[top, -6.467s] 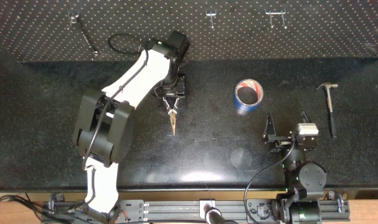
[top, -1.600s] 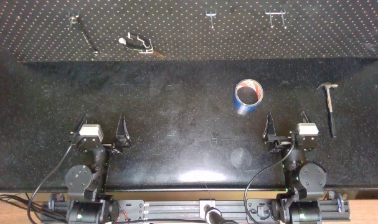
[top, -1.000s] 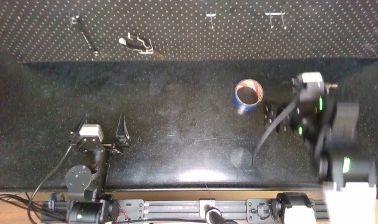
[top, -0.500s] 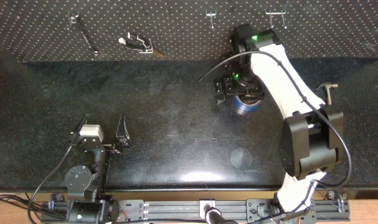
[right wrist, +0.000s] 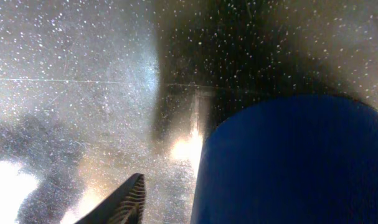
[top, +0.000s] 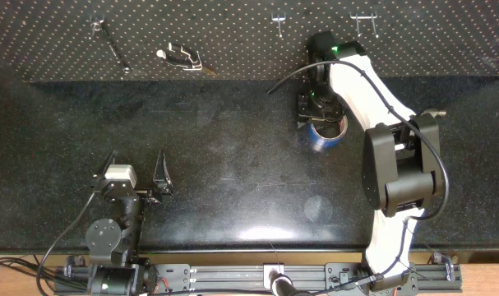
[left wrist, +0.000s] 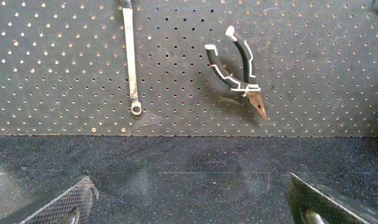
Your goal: Place Tools Onto Pegboard
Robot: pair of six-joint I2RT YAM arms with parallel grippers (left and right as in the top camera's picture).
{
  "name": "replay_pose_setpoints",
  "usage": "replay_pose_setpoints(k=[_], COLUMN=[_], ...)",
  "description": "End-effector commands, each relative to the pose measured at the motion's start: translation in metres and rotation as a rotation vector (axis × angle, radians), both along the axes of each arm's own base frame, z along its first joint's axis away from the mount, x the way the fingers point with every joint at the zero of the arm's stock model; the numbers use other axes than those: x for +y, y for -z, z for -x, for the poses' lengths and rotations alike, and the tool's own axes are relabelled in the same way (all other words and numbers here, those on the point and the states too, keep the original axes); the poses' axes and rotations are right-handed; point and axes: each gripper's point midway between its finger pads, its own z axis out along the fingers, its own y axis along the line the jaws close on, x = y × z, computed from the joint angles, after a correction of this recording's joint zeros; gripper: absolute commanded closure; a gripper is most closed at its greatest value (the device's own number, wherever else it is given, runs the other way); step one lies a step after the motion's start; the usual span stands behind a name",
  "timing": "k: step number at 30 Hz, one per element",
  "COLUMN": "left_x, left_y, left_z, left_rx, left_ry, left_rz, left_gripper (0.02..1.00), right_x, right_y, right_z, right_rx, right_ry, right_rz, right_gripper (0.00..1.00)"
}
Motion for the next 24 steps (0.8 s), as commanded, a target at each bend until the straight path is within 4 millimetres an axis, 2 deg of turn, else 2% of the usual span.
replay_pose_setpoints(k=[1, 2, 3, 8, 11, 12, 14, 15, 17, 19, 20, 21, 24], left_x=[-0.001, -0.001, -0.001, -0.001, -0.001, -0.001, -0.001, -0.001, -0.001, -0.001, -0.001, -0.001, -0.001], left_y=[0.0, 0.0, 0.0, 0.0, 0.0, 0.0, 0.0, 0.0, 0.0, 0.0, 0.0, 0.0, 0.0], left_z=[0.0, 0.0, 0.0, 0.0, 0.0, 0.0, 0.0, 0.0, 0.0, 0.0, 0.0, 0.0, 0.0], left_rx=[-0.002, -0.002, -0.002, -0.002, -0.002, -0.002, -0.002, -0.002, -0.002, -0.002, -0.002, -0.002, -0.002], left_ry=[0.008, 0.008, 0.008, 0.008, 0.008, 0.008, 0.008, 0.008, 0.008, 0.008, 0.008, 0.008, 0.008], left_rz=[-0.012, -0.012, -0.012, -0.013, -0.012, -0.012, -0.013, -0.012, -0.012, -0.012, -0.012, -0.012, -0.013], left_gripper=[0.025, 0.025, 0.025, 0.023, 0.023, 0.023, 0.025, 0.025, 0.023, 0.023, 0.025, 0.025, 0.02], right_x=[0.001, 0.001, 0.001, 0.001, 0.002, 0.005, 0.009, 0.009, 0.006, -0.007, -0.009, -0.005, 0.024], right_y=[-0.001, -0.001, -0.001, -0.001, -0.018, -0.036, -0.08, -0.093, -0.112, -0.129, -0.144, -0.155, -0.206], right_z=[-0.001, -0.001, -0.001, 0.001, -0.004, -0.014, -0.042, -0.044, -0.04, -0.031, -0.023, -0.023, -0.021], right_rx=[0.0, 0.0, 0.0, 0.009, -0.046, -0.14, -0.497, -0.609, -0.762, -0.896, -0.956, -0.986, -1.1], right_ry=[0.0, 0.0, 0.0, 0.004, 0.012, 0.011, 0.036, 0.066, 0.115, 0.214, 0.242, 0.235, 0.162], right_rz=[0.018, 0.017, 0.018, 0.02, 0.008, -0.006, -0.069, -0.093, -0.143, -0.144, -0.178, -0.195, -0.26], right_gripper=[0.698, 0.879, 0.921, 0.923, 0.925, 0.925, 0.923, 0.923, 0.925, 0.925, 0.921, 0.925, 0.925])
